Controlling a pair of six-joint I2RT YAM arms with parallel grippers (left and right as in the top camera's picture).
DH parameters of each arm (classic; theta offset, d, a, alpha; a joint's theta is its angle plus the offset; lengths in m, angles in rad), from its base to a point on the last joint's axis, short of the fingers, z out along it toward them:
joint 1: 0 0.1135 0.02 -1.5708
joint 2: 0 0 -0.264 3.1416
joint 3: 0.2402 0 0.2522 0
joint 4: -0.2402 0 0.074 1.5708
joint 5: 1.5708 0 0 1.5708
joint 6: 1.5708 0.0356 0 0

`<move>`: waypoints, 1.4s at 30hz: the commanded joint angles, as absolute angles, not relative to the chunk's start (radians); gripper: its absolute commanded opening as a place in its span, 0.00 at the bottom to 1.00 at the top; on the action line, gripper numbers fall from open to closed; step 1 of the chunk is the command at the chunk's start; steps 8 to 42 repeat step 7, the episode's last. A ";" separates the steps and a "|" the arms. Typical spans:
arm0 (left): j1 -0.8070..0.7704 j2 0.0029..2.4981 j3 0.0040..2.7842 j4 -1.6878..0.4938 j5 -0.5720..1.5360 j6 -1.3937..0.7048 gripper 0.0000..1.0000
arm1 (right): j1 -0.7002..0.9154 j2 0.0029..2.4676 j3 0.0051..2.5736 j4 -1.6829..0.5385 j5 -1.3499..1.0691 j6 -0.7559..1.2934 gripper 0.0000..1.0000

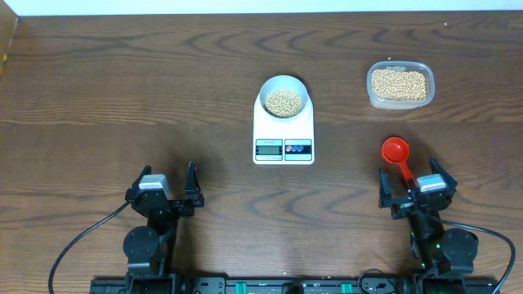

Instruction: Scoop item into bowl and weigh 50g on scale

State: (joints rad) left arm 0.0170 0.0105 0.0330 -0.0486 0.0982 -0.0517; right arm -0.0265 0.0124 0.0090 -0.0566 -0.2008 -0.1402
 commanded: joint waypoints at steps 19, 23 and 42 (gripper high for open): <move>0.015 0.002 0.004 -0.064 0.096 -0.053 0.96 | -0.015 0.009 0.006 -0.060 -0.193 -0.151 0.99; 0.015 0.002 0.004 -0.064 0.096 -0.053 0.96 | -0.015 0.009 0.006 -0.060 -0.193 -0.151 0.99; 0.015 0.002 0.004 -0.064 0.096 -0.053 0.96 | -0.015 0.009 0.006 -0.060 -0.193 -0.151 0.99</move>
